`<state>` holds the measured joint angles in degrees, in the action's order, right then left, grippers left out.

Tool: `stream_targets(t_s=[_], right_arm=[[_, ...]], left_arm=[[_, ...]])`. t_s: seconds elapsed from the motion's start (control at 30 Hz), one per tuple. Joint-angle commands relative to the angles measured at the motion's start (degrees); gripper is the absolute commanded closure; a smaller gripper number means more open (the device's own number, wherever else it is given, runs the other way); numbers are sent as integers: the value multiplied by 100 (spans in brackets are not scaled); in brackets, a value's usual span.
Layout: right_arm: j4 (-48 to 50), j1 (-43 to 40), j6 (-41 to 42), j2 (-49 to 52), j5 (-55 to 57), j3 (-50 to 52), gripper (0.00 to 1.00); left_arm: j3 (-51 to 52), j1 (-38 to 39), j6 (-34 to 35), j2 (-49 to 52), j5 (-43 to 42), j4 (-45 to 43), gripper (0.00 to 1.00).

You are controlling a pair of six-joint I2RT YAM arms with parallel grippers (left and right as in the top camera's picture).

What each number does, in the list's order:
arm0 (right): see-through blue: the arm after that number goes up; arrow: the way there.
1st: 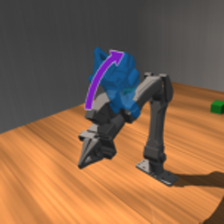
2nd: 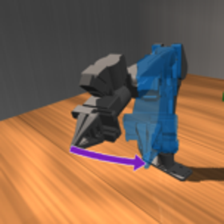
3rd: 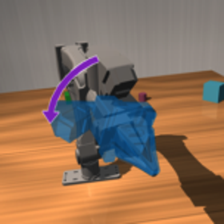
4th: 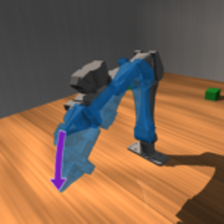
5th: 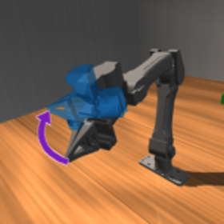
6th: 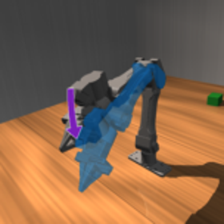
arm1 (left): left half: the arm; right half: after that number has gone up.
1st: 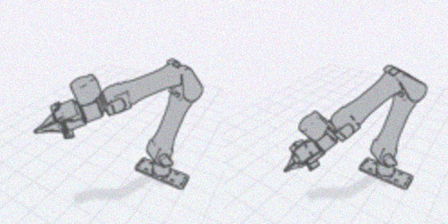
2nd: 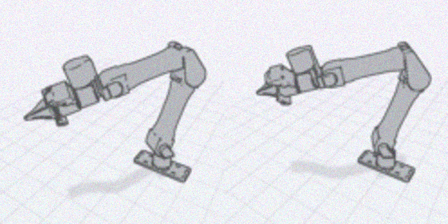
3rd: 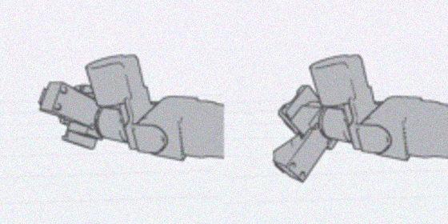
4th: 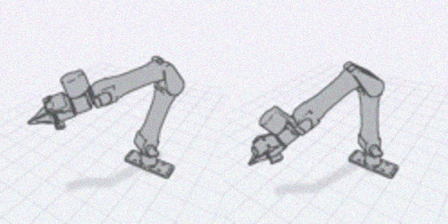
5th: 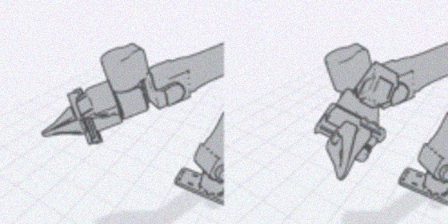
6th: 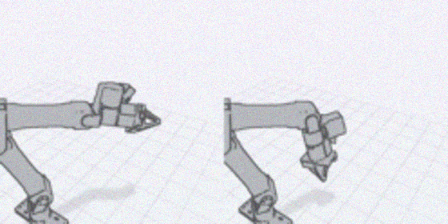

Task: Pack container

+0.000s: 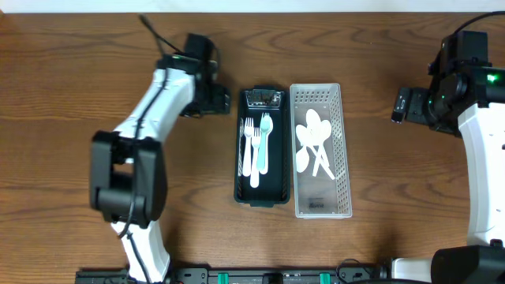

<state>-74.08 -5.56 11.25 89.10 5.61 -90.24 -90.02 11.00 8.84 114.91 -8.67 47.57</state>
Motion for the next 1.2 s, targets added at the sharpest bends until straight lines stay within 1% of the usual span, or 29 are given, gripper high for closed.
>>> stream_targets(t_s=[0.0,0.13,0.23,0.27,0.3,0.37,0.53,0.6,0.73,0.8,0.93,1.07,1.17], right_arm=[[181,13,-83,15,4,7,1],[662,184,-339,13,4,7,1],[1259,409,-474,13,24,7,1],[1593,496,-474,13,42,7,1],[1792,535,-498,13,44,7,1],[2481,603,-575,13,42,7,1],[3764,557,-577,13,208,7,1],[4015,514,-577,13,162,7,1],[3958,498,-876,-4,216,7,1],[3825,492,-850,-55,345,9,1],[3689,487,-826,-387,345,122,1],[3738,485,-811,-1088,483,673,1],[3998,481,-813,-1808,608,1453,1]], left_arm=[[13,-376,-26,-658,299,57,14],[13,-691,-52,-1331,651,203,12],[13,-778,-138,-1849,946,260,11],[13,-782,-138,-2048,1080,264,11],[13,-782,-138,-2190,1163,262,2],[13,-782,-136,-2457,1305,195,2],[13,-782,-136,-2782,1305,-68,2],[13,-785,-136,-2791,1325,-179,2],[15,-811,-245,-2791,1703,-232,2],[15,-822,-326,-2826,1847,-208,2],[81,-822,-323,-3073,1845,-96,2],[487,-822,-271,-3558,1843,-168,2],[1043,-820,-258,-4074,1840,-437,2]])
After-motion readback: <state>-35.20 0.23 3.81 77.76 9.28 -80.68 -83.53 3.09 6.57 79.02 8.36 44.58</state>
